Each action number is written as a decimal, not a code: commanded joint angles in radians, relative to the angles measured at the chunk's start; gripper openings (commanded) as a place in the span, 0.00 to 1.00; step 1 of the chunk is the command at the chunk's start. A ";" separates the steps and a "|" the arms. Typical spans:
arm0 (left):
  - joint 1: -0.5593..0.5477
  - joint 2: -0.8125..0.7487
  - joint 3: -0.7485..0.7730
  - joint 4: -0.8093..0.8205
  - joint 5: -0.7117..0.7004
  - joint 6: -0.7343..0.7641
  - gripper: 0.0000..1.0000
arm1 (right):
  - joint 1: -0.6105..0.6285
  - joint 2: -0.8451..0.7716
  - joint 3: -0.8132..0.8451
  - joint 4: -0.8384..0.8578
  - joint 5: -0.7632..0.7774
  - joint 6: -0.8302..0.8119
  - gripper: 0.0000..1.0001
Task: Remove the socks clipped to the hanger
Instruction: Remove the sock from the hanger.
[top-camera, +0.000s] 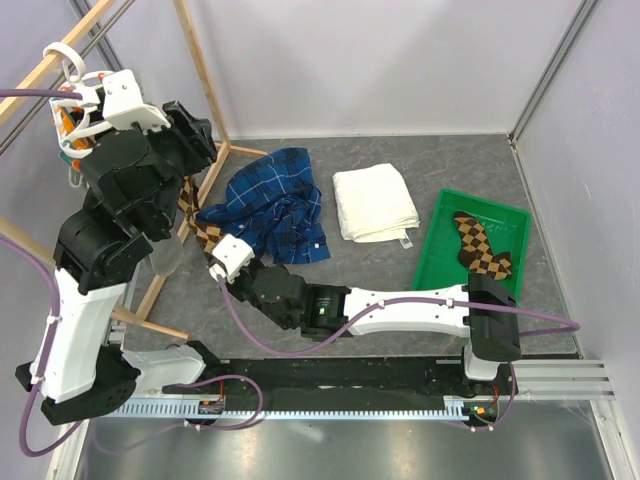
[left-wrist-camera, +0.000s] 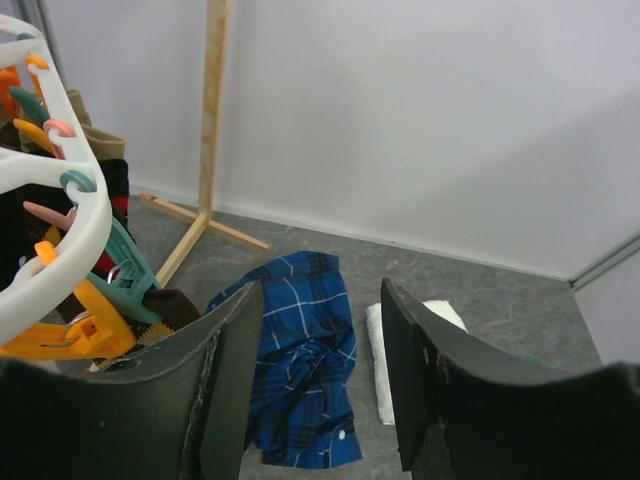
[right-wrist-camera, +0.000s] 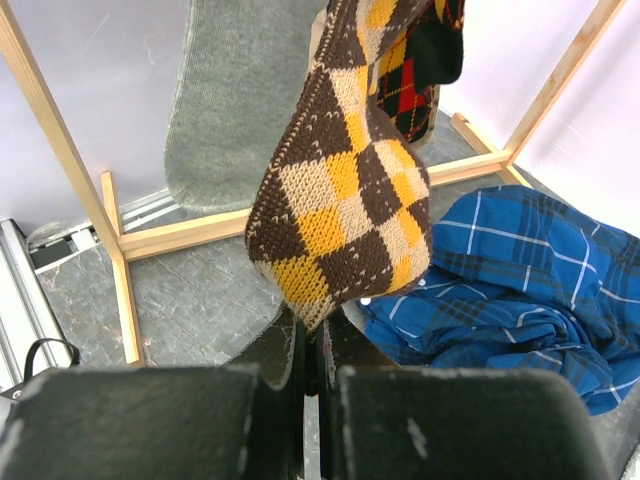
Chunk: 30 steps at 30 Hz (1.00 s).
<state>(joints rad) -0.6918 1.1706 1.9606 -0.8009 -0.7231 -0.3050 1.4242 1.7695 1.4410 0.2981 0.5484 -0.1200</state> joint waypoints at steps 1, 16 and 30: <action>-0.003 -0.014 -0.011 0.014 -0.120 0.035 0.57 | 0.007 -0.059 0.021 0.033 -0.004 -0.010 0.00; -0.003 -0.025 -0.059 0.023 -0.294 0.162 0.58 | 0.007 -0.090 -0.031 0.058 0.013 0.013 0.00; -0.003 -0.081 -0.042 0.014 -0.110 0.155 0.60 | 0.013 -0.068 0.004 0.041 -0.038 0.029 0.00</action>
<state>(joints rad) -0.6918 1.1389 1.9030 -0.8059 -0.9482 -0.1581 1.4261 1.7157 1.4139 0.3149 0.5198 -0.1017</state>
